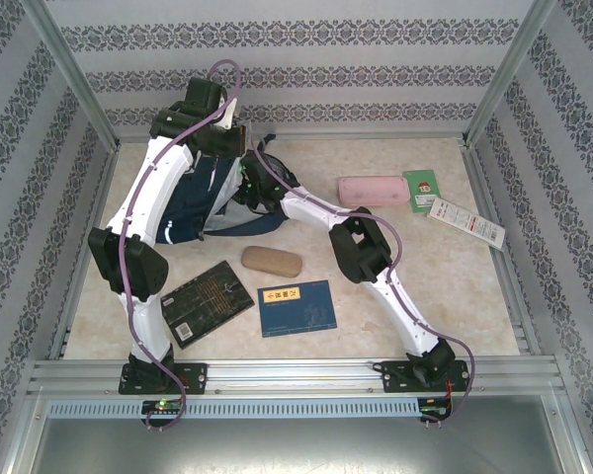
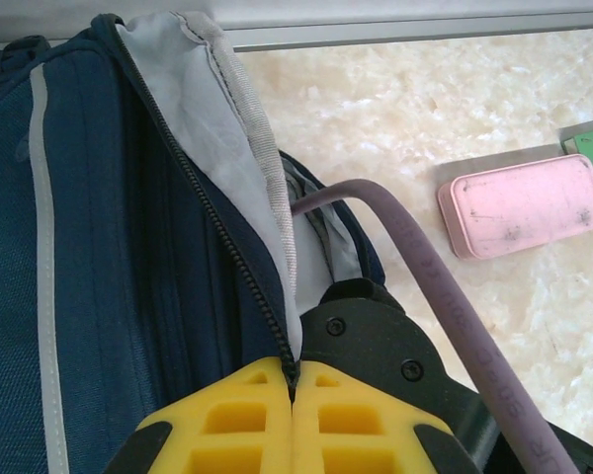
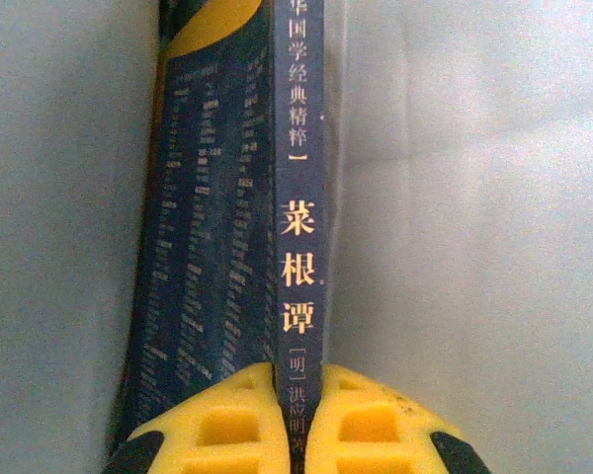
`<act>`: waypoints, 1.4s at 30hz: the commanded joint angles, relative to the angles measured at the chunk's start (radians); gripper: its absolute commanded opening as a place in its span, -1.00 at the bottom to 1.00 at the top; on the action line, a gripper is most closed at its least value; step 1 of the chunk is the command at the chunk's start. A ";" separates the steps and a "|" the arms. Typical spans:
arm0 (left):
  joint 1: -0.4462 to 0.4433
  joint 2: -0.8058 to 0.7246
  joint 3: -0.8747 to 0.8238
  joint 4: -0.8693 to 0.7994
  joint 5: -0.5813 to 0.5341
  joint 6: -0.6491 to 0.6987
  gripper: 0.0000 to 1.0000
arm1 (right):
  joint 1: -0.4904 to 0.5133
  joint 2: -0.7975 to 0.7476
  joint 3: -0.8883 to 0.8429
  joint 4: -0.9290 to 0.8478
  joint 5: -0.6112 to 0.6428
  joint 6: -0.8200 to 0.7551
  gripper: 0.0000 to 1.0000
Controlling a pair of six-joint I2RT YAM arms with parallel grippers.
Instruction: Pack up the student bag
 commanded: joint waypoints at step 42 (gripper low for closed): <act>0.008 -0.064 -0.092 0.114 0.031 -0.005 -1.00 | -0.075 -0.315 -0.434 0.094 -0.033 -0.102 -0.13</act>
